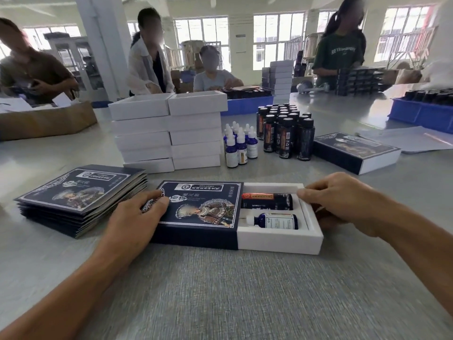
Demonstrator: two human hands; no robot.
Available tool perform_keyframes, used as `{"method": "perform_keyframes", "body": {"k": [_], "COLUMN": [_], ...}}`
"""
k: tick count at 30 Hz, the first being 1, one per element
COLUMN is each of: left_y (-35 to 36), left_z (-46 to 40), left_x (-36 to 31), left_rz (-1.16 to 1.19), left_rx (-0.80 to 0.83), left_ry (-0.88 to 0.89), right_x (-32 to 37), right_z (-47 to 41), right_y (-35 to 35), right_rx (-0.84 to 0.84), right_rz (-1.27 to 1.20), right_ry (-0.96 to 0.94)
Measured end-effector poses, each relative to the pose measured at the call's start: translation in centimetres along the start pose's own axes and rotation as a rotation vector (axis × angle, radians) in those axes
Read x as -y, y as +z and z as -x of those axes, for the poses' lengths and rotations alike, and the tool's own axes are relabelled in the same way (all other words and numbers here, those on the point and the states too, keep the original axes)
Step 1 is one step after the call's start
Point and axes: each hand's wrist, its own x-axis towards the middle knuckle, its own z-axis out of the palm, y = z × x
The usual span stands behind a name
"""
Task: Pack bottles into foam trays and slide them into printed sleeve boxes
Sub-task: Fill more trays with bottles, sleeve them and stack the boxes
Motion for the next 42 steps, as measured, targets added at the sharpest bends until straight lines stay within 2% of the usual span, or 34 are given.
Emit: {"method": "perform_keyframes", "body": {"k": [4,14,21,27,42], "left_y": [0.5,0.6,1.5,1.5,2.4], "left_z": [0.4,1.2,2.5,3.1,4.1], "left_x": [-0.7,-1.5,-2.4,-3.1,-4.3], "left_rz": [0.001,0.037,0.094,0.089,0.042], "left_rx": [0.013,0.020,0.079,0.071,0.167], "left_ry": [0.023,-0.022,-0.036,-0.030,0.018], "right_x": [0.4,0.6,0.9,1.0,1.1], "right_z": [0.2,0.4,0.9,1.0,1.4], "right_y": [1.0,1.4,2.3,2.4,3.9], "right_rx": [0.063,0.053,0.075,0.094,0.133], "right_rz": [-0.069,-0.085,-0.181,-0.154,-0.198], "right_ry": [-0.045,-0.056,-0.082,-0.101,-0.184]}}
